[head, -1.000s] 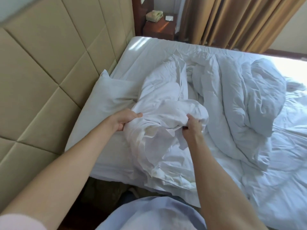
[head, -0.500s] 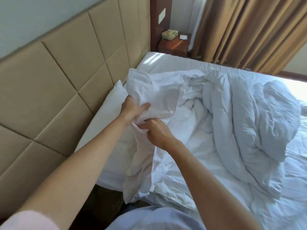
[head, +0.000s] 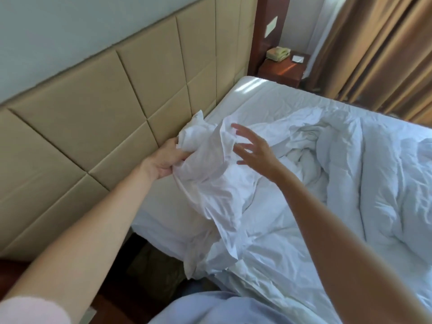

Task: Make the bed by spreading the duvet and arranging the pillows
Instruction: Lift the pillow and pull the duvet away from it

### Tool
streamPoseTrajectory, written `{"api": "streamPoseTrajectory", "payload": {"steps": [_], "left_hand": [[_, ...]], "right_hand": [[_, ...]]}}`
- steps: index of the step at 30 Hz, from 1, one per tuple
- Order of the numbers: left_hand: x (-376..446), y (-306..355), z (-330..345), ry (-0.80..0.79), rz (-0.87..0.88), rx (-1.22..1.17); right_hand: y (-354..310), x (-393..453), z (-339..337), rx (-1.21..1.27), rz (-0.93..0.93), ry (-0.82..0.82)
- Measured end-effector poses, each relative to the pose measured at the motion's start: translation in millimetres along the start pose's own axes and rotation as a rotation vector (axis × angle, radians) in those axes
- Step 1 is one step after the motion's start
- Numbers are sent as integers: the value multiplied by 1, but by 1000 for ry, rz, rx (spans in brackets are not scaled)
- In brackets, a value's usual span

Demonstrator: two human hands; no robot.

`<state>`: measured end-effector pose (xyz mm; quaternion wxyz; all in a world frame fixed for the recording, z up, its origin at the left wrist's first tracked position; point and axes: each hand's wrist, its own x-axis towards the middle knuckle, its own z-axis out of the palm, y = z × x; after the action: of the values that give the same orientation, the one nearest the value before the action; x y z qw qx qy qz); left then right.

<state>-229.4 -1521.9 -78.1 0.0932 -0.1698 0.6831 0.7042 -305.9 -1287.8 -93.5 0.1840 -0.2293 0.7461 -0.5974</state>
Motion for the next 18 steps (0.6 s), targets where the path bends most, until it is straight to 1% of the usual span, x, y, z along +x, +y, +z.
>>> {"api": "streamPoseTrajectory", "payload": {"steps": [1, 2, 3, 6, 9, 12, 13, 15, 16, 17, 18], "left_hand": [[-2, -2, -4, 3, 0, 20], [-3, -4, -7, 5, -5, 37], [-5, -6, -8, -4, 2, 41], [-11, -8, -10, 39, -27, -13], [-14, -14, -20, -15, -137, -122], [-18, -13, -19, -74, -195, -85], [-19, -10, -16, -99, -200, -80], [-18, -1, -8, -153, -230, -90], [-16, 6, -5, -139, -256, -60], [-14, 11, -2, -117, -285, 49], [-10, 16, 1, -80, -323, 214]], "right_hand": [[-7, 6, 5, 163, 84, -117], [-14, 9, 12, 261, 148, -195], [-18, 11, 23, 254, 169, -214], [-11, 13, 58, -81, 56, -121], [5, 8, 75, -228, -39, -86], [10, 10, 70, -220, 29, -69], [11, 14, 68, -268, 67, -86], [11, 22, 64, -454, 114, -139], [11, 23, 65, -549, 127, -143], [8, 22, 67, -609, 124, -137], [8, 21, 71, -641, 110, -130]]}}
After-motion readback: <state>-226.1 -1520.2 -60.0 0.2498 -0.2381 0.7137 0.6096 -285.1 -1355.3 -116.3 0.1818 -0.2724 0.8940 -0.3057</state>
